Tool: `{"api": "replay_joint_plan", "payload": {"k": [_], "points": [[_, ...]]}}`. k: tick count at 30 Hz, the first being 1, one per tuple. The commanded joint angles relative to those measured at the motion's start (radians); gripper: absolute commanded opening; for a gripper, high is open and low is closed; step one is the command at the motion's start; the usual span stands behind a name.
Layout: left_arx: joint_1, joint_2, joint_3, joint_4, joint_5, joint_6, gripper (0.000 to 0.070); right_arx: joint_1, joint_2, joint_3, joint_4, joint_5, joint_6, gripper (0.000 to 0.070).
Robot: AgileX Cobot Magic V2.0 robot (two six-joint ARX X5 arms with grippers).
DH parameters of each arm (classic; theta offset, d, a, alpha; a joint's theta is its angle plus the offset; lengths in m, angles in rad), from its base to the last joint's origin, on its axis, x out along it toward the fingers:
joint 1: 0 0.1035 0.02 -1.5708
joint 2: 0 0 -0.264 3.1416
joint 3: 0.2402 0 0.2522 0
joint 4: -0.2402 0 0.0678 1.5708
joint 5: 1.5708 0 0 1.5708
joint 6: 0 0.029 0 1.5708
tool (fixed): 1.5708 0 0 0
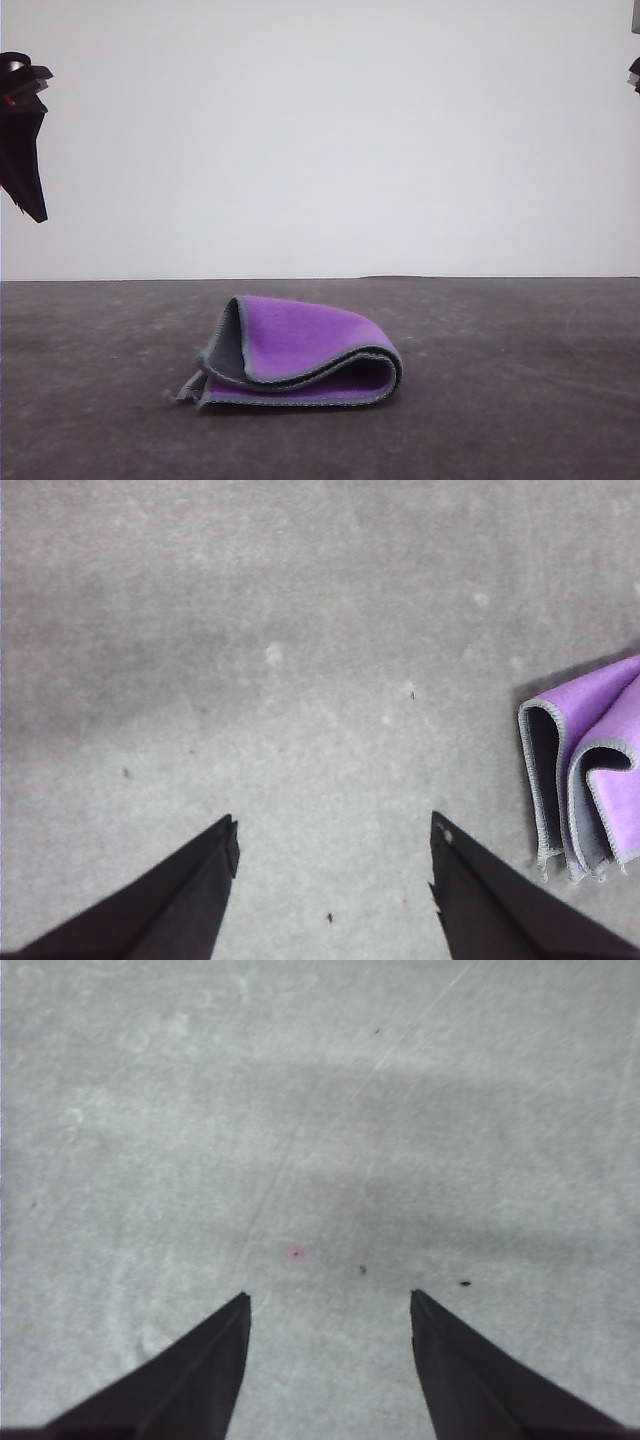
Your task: Fold clothes
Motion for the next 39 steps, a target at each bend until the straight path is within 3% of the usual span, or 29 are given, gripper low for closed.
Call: {"api": "replay_joint_plan", "payload": {"k": [1, 2, 4, 15, 16, 17, 18, 19, 39], "points": [[-0.002, 0.005, 0.012, 0.002, 0.003, 0.0, 0.0366, 0.0, 0.009, 0.016, 0.003, 0.004, -0.013, 0.0194], [-0.002, 0.005, 0.012, 0.002, 0.003, 0.0, 0.0366, 0.0, 0.01, 0.016, 0.002, 0.004, -0.013, 0.0078], [-0.002, 0.005, 0.012, 0.002, 0.003, 0.0, 0.0366, 0.0, 0.01, 0.016, 0.002, 0.004, -0.018, 0.0003], [-0.002, 0.005, 0.012, -0.002, 0.003, 0.0, 0.0362, 0.0, 0.01, 0.016, 0.002, 0.004, -0.018, 0.0004], [-0.002, 0.005, 0.012, -0.002, 0.003, 0.0, 0.0337, 0.0, 0.01, 0.016, 0.002, 0.004, -0.018, 0.0004], [-0.002, 0.005, 0.011, -0.002, 0.003, 0.0, 0.0266, 0.0, 0.01, 0.016, 0.002, 0.003, -0.018, 0.0004], [-0.002, 0.005, 0.011, -0.005, 0.003, 0.004, 0.011, 0.0, 0.01, 0.016, 0.002, 0.003, -0.018, 0.0004], [-0.002, 0.005, 0.012, -0.006, 0.003, 0.007, 0.0004, 0.0, 0.01, 0.016, 0.003, 0.004, -0.018, 0.0004], [-0.002, 0.005, 0.013, 0.007, 0.003, 0.0, 0.0007, 0.0, 0.01, 0.016, 0.007, 0.004, 0.004, 0.0004]]}}
